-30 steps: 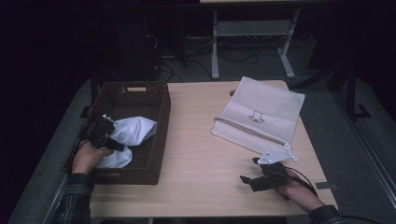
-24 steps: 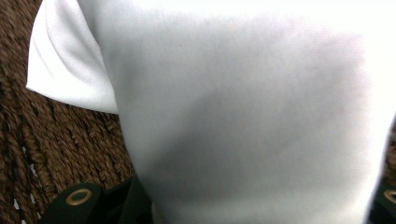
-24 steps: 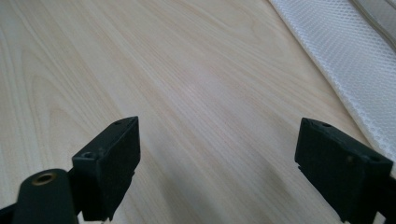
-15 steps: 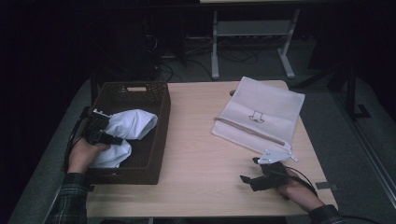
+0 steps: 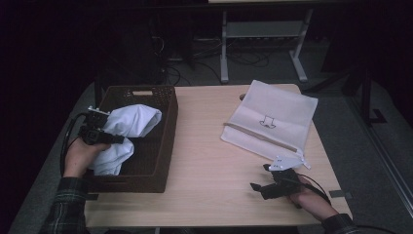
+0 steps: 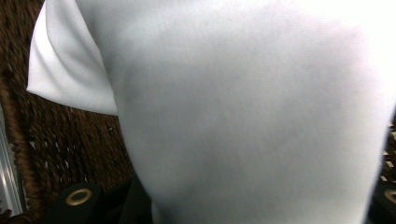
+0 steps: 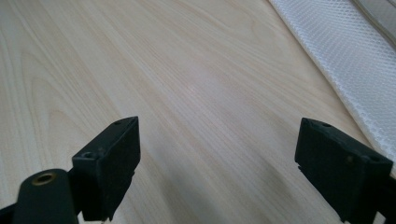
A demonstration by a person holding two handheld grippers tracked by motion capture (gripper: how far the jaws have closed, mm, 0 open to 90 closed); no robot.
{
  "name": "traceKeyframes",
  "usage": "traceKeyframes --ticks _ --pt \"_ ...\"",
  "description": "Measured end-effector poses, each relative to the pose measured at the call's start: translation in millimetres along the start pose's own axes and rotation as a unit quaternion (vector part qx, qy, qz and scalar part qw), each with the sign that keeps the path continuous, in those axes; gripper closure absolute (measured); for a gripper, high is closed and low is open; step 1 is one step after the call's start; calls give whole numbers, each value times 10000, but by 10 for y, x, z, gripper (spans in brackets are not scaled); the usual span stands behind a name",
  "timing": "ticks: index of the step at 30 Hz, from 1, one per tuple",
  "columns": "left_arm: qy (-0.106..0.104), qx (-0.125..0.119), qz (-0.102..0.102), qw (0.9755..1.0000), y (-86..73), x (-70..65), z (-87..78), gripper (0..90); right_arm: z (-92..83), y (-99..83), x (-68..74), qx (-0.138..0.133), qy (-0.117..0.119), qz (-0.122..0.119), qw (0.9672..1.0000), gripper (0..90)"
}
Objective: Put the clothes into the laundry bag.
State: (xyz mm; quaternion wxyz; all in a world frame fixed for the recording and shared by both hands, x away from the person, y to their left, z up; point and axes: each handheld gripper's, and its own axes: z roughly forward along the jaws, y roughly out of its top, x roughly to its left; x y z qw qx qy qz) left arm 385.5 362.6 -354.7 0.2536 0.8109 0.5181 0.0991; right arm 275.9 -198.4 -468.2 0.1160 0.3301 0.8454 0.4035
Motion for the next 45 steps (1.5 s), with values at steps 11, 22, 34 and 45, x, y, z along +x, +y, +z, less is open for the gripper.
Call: traceKeyframes --ticks 11,22,34,45 --pt "-125 -206 242 9994 142 -208 -147 669 -1 4 0 -2 0 -9 10000 133" --pt "-284 -382 457 9978 294 -456 -254 669 0 6 -1 -2 7 -16 10000 133" --pt "-577 -622 756 9935 456 -774 -300 668 -1 11 -5 -32 35 -23 10000 134" --pt "-780 -652 1004 9897 604 -1086 -218 669 16 43 -12 -54 80 -50 9999 134"
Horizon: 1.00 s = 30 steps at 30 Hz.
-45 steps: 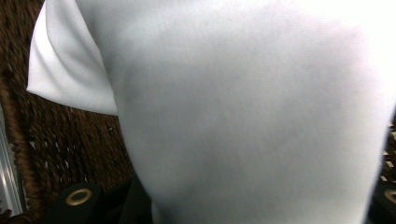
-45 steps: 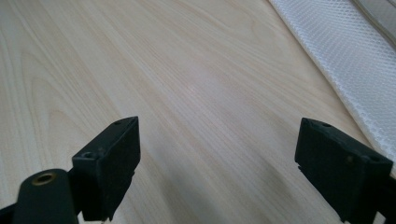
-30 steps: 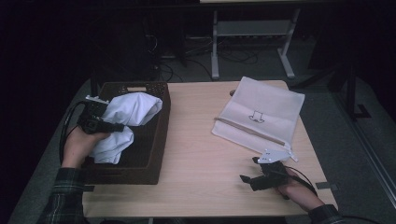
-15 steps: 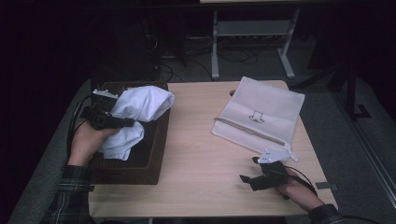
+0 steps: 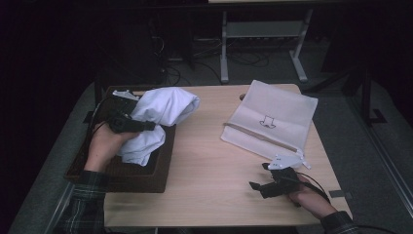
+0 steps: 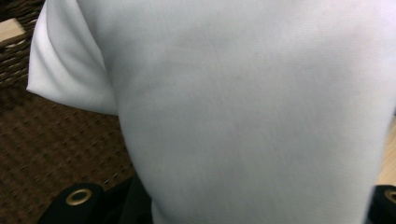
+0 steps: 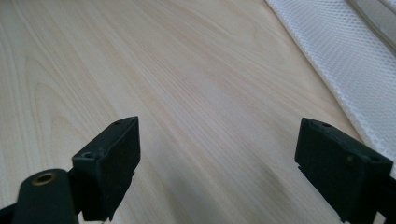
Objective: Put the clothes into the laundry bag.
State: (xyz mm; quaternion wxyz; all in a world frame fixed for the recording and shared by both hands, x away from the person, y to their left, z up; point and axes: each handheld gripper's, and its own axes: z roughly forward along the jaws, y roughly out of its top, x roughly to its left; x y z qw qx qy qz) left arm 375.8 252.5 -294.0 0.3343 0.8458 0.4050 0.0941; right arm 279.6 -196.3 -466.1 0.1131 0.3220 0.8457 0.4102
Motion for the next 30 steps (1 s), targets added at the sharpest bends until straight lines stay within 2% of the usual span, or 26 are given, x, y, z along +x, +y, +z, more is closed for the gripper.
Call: traceKeyframes --ticks 12,13,14,24,30 --pt "-299 -57 205 9993 166 -311 166 669 15 58 -37 -59 44 -69 9999 133" --pt "-349 -56 233 9991 188 -370 194 669 15 64 -42 -68 47 -78 9999 133" --pt "-349 -56 233 9991 188 -370 194 670 15 64 -42 -68 47 -78 9999 133" --pt "-554 -76 382 9977 277 -705 377 669 32 101 -66 -103 102 -172 9997 134" --pt "-605 -30 461 9971 283 -843 512 668 13 100 -73 -111 114 -166 9997 133"
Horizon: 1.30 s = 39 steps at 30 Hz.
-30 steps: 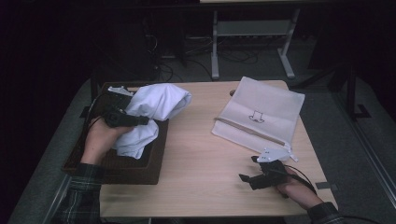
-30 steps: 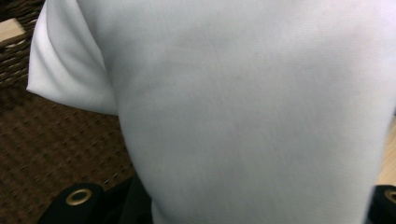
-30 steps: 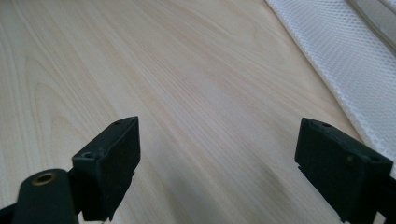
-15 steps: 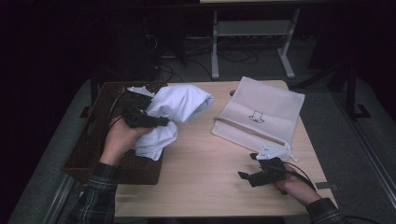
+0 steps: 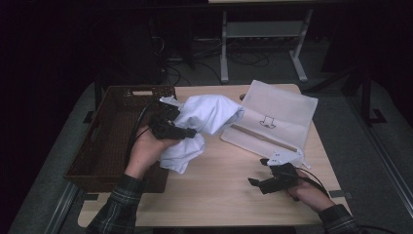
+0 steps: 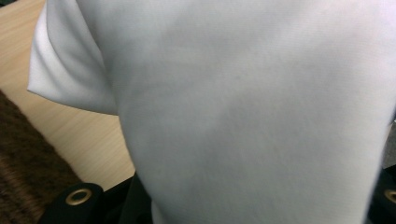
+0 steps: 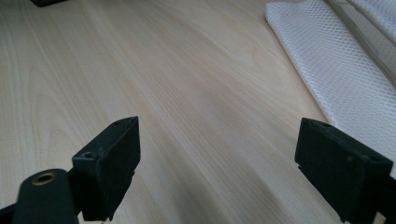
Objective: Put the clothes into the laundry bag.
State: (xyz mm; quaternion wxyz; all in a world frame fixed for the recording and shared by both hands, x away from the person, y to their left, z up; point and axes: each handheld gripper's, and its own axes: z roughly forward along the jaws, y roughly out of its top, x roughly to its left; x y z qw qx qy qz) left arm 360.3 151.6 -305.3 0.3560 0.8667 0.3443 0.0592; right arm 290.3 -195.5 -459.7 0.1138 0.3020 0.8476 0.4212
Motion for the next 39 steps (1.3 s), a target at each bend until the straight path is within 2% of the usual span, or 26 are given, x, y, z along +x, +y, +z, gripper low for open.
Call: traceKeyframes --ticks 9,15,19,24,33,39 --pt "-72 96 59 9999 -67 -160 240 668 -30 -15 -16 73 9 -130 9999 132" --pt "-166 219 91 9996 -122 -225 379 668 -63 -14 -43 23 17 -104 9999 132" --pt "-209 386 142 9989 -205 -282 546 668 -93 -19 -68 16 -3 -148 9999 132" --pt "-272 566 173 9979 -285 -324 684 668 -109 -31 -99 91 -39 -151 9998 132" --pt "-316 824 164 9960 -448 -363 898 669 -179 -25 -138 68 -68 -136 9999 131" --pt "-316 975 161 9946 -561 -371 1003 669 -210 -23 -161 256 54 -164 9995 127"
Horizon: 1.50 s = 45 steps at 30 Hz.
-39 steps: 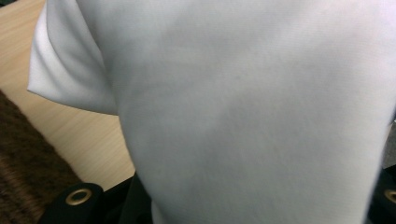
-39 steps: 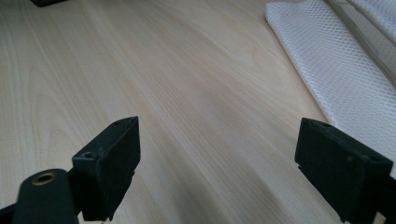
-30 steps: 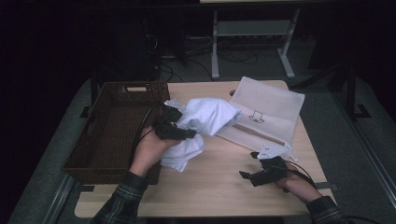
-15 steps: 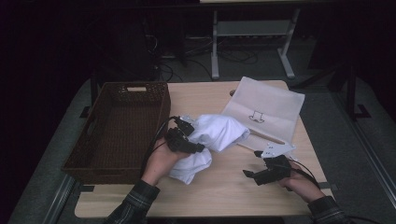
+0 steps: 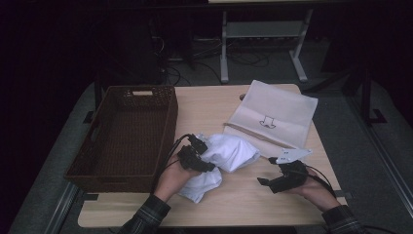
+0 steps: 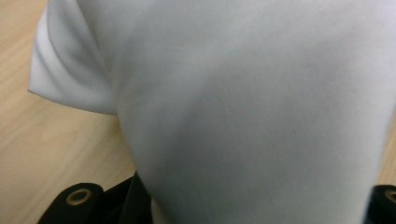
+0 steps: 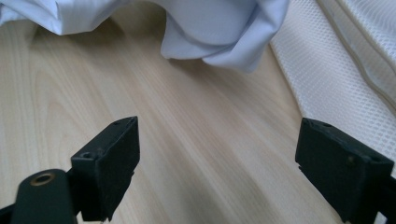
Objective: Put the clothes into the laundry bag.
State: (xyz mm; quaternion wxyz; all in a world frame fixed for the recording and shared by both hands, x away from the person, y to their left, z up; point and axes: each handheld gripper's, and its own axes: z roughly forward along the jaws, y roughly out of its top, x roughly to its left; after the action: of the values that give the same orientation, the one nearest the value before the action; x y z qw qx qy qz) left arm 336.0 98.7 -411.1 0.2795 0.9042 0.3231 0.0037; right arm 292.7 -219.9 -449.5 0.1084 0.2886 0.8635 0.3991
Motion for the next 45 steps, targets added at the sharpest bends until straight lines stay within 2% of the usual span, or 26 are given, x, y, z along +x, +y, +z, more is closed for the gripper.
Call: traceKeyframes --ticks 7,12,15,19,23,29,33,35,45 --pt "-3 95 -32 9999 -108 22 110 668 -44 7 -41 117 135 89 9998 128" --pt "-28 192 23 9998 -137 18 195 665 -43 4 -66 211 167 174 9995 127" --pt "-54 137 58 9999 -145 18 212 661 -47 2 -89 200 205 245 9993 129" --pt "-146 60 -6 9999 -170 53 228 650 -63 3 -108 174 176 319 9992 139" --pt "-225 16 -42 9997 -191 86 246 636 -91 20 -149 112 269 408 9987 197" --pt "-228 25 -22 9997 -195 83 279 605 -128 128 -200 131 176 268 9994 246" --pt "-294 -51 -103 9995 -223 106 298 577 -135 205 -285 74 157 301 9994 295" --pt "-277 -42 -58 9996 -225 102 298 575 -135 248 -331 26 205 294 9994 304" --pt "-193 -30 86 9998 -223 84 315 555 -52 475 -519 -75 121 188 9997 401"
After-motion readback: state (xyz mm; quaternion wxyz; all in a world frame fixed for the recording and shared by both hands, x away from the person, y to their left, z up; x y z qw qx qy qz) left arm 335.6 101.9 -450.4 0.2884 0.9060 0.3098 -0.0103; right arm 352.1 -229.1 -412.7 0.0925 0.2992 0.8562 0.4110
